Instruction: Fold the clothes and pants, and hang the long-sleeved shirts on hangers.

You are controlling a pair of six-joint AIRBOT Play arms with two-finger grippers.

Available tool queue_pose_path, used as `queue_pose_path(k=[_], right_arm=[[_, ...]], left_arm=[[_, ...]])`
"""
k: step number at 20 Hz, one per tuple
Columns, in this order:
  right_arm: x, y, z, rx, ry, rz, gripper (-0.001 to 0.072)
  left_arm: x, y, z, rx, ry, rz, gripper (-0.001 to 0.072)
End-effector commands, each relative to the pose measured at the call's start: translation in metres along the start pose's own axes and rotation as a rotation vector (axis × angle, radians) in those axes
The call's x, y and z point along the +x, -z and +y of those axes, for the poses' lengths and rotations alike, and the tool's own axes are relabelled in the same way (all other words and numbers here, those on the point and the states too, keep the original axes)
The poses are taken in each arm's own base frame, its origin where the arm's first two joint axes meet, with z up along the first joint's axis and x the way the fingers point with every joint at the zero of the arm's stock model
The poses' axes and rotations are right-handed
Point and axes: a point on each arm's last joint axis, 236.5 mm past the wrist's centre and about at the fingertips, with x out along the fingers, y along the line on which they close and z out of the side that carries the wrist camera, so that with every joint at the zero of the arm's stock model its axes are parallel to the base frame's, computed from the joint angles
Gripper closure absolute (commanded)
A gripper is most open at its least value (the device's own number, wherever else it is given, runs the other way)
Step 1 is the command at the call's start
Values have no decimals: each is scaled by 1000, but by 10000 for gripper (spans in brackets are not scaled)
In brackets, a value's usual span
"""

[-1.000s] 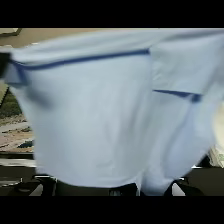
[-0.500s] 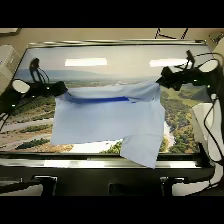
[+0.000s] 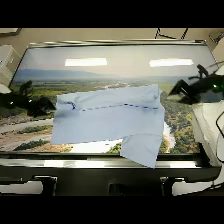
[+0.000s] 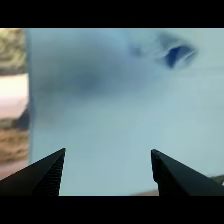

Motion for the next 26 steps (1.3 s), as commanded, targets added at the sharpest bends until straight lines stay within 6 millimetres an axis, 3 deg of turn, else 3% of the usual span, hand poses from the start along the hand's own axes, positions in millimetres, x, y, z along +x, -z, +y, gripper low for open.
queue_pose_path(k=[1, 2, 4, 6, 10, 15, 17, 19, 21, 24, 26], right_arm=[[-9, 67, -69, 94, 142, 138, 86], [-2, 80, -73, 91, 142, 141, 99], [13, 105, -73, 84, 123, 168, 99], [20, 121, -69, 90, 95, 203, 99], [24, 123, -64, 99, 66, 201, 107], [25, 121, -60, 100, 50, 192, 107], [25, 120, -61, 97, 50, 187, 107], [26, 118, -62, 97, 56, 177, 108], [34, 120, -66, 106, 59, 177, 108], [60, 133, -75, 120, 47, 192, 107], [80, 141, -70, 132, -10, 194, 107]], left_arm=[[-7, 74, 58, -131, 14, 169, 237], [2, 89, 67, -140, 25, 176, 269], [18, 112, 76, -153, 77, 187, 263], [24, 121, 83, -173, 100, 191, 263], [37, 119, 87, -177, 78, 166, 263], [61, 125, 79, -143, 44, 182, 267], [66, 129, 77, -145, 37, 192, 359], [68, 124, 78, -171, 28, 170, 558], [68, 120, 75, -179, 40, 151, 684], [66, 117, 71, -180, 51, 138, 685], [62, 115, 70, -171, 48, 123, 685]])
